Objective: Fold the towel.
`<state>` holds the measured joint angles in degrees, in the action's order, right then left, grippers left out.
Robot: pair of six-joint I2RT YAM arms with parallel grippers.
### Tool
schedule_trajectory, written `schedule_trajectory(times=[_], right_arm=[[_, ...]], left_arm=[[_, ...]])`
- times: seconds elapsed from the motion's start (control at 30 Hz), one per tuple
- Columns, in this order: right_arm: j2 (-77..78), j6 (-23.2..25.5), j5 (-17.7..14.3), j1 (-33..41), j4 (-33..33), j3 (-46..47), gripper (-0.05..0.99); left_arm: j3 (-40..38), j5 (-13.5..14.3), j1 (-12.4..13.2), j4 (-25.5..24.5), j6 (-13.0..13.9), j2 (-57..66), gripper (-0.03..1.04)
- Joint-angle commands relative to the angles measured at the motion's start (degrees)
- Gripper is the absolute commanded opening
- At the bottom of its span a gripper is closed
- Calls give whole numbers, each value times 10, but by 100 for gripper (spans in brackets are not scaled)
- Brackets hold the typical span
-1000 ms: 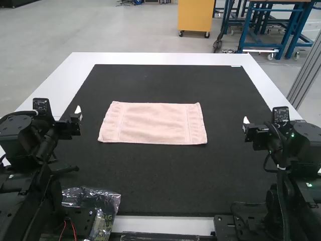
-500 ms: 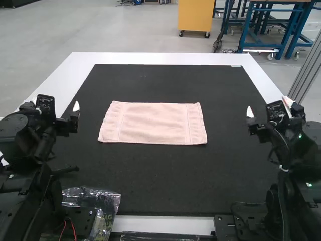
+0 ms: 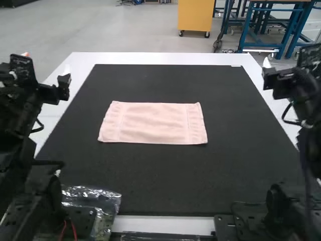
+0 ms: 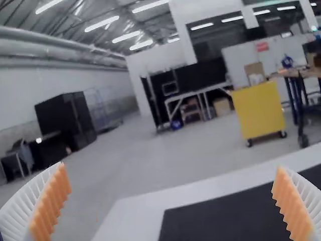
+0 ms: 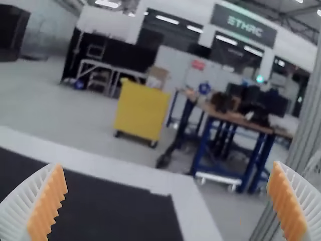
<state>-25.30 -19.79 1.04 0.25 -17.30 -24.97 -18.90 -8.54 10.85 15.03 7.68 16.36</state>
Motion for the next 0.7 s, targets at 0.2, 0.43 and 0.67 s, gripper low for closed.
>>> schedule_trajectory(times=[0.2, 0.43, 0.67], right_arm=[[-260, 188, 67, -6, 101, -99, 92], [-423, 226, 145, -6, 147, -100, 91], [-418, 211, 127, -3, 115, -93, 91]], left_arm=[[-142, -8, -1, 2, -130, 336, 94], [-166, -17, -15, -61, -65, 503, 94], [-162, -40, -21, -74, -67, 593, 96]])
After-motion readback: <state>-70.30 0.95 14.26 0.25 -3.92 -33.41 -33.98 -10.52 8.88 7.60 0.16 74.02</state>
